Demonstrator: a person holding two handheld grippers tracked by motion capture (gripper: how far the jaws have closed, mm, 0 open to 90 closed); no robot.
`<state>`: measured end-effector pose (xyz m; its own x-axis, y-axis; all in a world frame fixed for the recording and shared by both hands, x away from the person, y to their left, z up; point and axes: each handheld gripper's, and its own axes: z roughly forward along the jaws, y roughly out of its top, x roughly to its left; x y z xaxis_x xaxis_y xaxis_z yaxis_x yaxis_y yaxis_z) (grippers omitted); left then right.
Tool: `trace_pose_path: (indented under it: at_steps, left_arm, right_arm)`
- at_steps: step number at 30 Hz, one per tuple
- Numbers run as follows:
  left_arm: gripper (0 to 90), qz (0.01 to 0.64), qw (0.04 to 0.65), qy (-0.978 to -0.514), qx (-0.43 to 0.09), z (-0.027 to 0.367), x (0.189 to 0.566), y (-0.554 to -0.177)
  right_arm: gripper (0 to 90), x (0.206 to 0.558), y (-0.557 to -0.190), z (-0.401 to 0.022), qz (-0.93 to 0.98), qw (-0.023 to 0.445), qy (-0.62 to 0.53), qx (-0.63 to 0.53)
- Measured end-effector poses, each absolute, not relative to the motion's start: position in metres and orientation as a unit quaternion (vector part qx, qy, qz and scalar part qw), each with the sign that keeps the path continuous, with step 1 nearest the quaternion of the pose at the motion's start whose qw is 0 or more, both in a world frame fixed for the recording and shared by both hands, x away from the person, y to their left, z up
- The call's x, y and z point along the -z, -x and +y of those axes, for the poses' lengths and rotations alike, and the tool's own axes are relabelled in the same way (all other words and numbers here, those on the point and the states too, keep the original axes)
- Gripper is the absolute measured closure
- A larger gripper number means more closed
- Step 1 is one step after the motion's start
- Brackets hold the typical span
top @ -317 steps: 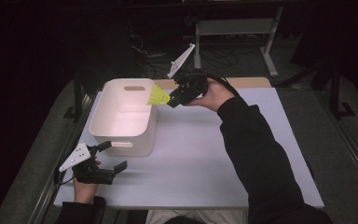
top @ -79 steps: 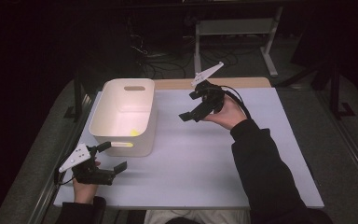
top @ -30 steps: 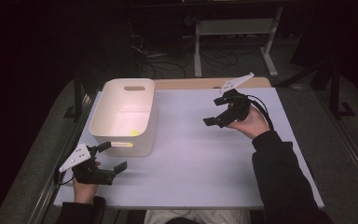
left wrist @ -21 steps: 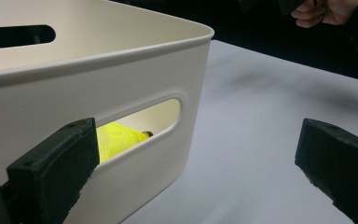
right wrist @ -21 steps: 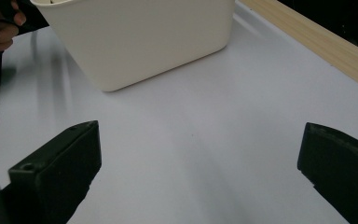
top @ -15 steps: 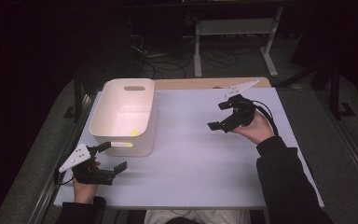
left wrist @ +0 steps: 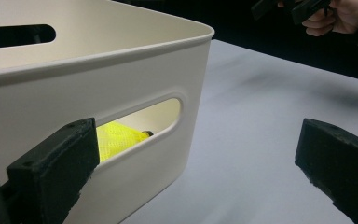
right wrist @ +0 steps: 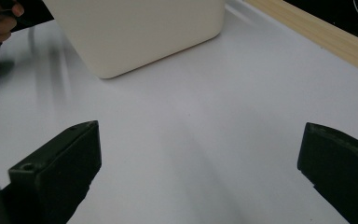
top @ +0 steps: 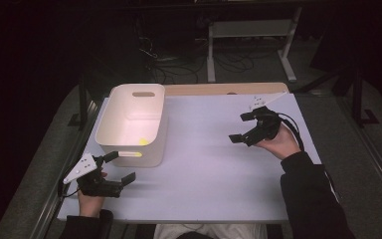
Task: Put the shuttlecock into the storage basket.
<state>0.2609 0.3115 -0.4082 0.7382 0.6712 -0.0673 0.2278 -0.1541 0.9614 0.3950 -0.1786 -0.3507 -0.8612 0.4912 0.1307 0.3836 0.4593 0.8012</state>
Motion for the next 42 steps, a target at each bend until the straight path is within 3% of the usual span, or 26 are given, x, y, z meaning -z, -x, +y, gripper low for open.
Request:
trace_pose_path:
  at_steps: [42]
  left_arm:
    - [0.0, 0.305, 0.573, -0.736, -0.193, 0.311, 0.408, -0.261]
  right_arm:
    - [0.0, 0.377, -0.351, -0.255, 0.816, 0.087, -0.332, -0.465]
